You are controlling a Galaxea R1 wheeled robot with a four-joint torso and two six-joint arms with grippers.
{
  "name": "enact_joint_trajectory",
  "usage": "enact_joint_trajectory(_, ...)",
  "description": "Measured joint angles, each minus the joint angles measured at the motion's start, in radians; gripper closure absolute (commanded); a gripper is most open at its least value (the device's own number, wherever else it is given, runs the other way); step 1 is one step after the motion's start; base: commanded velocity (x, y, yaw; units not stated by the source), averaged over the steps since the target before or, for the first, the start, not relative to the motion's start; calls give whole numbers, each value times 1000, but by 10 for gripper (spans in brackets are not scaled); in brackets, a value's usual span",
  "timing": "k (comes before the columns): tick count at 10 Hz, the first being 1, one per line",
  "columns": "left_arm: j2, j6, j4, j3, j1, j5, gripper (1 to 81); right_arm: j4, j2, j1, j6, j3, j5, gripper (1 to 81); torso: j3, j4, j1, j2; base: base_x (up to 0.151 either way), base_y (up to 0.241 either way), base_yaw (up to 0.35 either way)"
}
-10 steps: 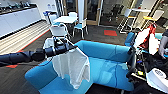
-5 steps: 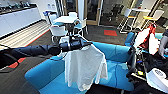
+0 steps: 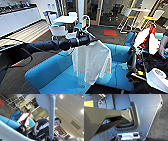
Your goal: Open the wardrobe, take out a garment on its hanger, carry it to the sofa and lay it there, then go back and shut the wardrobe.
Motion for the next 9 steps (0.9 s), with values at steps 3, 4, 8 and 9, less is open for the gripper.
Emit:
enact_joint_trajectory(3,53,-6,0,-77,-16,-3,811,1,0,6,0,0,0,10,-19,0,0,0,0,0,0)
enact_joint_trajectory(4,76,-6,0,-80,-18,-14,811,2,0,9,0,0,1,10,-47,0,0,0,0,0,0)
enact_joint_trajectory(8,100,-24,0,-154,30,1,811,3,3,17,0,0,1,10,-108,0,1,1,0,0,0)
enact_joint_trajectory(9,108,-21,1,-162,37,-2,811,3,3,17,0,0,1,10,-108,0,1,1,0,0,0)
